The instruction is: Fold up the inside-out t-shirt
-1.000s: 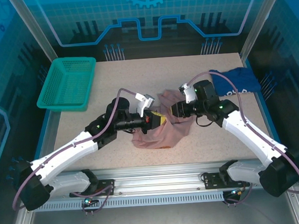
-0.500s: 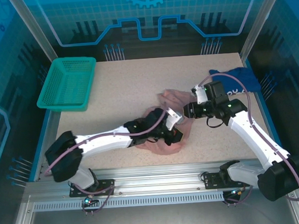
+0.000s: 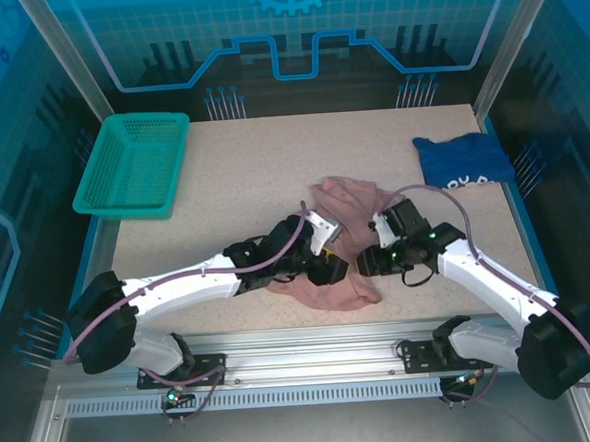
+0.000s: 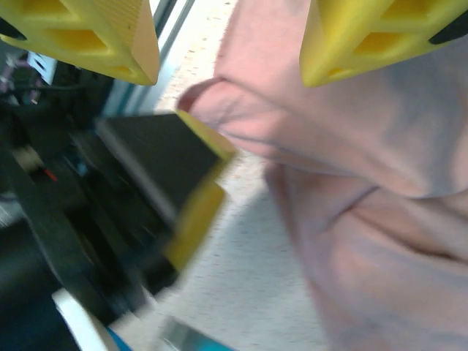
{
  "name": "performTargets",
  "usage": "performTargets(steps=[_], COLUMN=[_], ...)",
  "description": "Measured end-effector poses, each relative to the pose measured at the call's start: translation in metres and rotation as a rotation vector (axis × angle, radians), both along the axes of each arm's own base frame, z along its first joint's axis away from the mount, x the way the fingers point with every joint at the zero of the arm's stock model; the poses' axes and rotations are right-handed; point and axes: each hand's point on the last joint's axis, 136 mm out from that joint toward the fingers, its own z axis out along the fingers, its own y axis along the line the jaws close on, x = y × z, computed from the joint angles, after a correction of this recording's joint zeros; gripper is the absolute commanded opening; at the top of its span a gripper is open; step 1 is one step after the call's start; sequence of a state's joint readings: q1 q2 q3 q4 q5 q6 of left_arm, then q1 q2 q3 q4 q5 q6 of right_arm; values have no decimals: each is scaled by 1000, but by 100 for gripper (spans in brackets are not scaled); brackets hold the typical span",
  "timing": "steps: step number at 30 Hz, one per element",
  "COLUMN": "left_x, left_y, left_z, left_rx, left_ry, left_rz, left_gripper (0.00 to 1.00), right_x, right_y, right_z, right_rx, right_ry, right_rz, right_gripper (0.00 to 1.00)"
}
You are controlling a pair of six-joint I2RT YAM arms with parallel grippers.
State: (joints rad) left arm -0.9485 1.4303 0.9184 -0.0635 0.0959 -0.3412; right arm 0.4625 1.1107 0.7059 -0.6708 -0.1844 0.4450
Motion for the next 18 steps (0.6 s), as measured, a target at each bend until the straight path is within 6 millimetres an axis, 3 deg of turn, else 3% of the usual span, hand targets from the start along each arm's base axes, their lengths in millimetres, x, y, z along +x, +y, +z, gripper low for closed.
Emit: performTargets(steps=[5, 12, 16, 18], left_x=[3, -4, 3, 7], left_y=[3, -8, -19, -22], left_z=[-34, -92, -102, -106], left_rx=[39, 161, 181, 185], left_ry=[134, 264, 282, 285], left_rz=[102, 151, 177, 190], left_gripper=[57, 57, 52, 43], right_x=[-22, -30, -32, -32], right_y=[-8, -8, -6, -5], right_z=[-27, -45, -55, -60], right_rx=[-64, -89, -95, -96], right_ry=[80, 119, 134, 138], right_rz=[-53, -87, -86, -88], right_gripper=[48, 44, 31, 23])
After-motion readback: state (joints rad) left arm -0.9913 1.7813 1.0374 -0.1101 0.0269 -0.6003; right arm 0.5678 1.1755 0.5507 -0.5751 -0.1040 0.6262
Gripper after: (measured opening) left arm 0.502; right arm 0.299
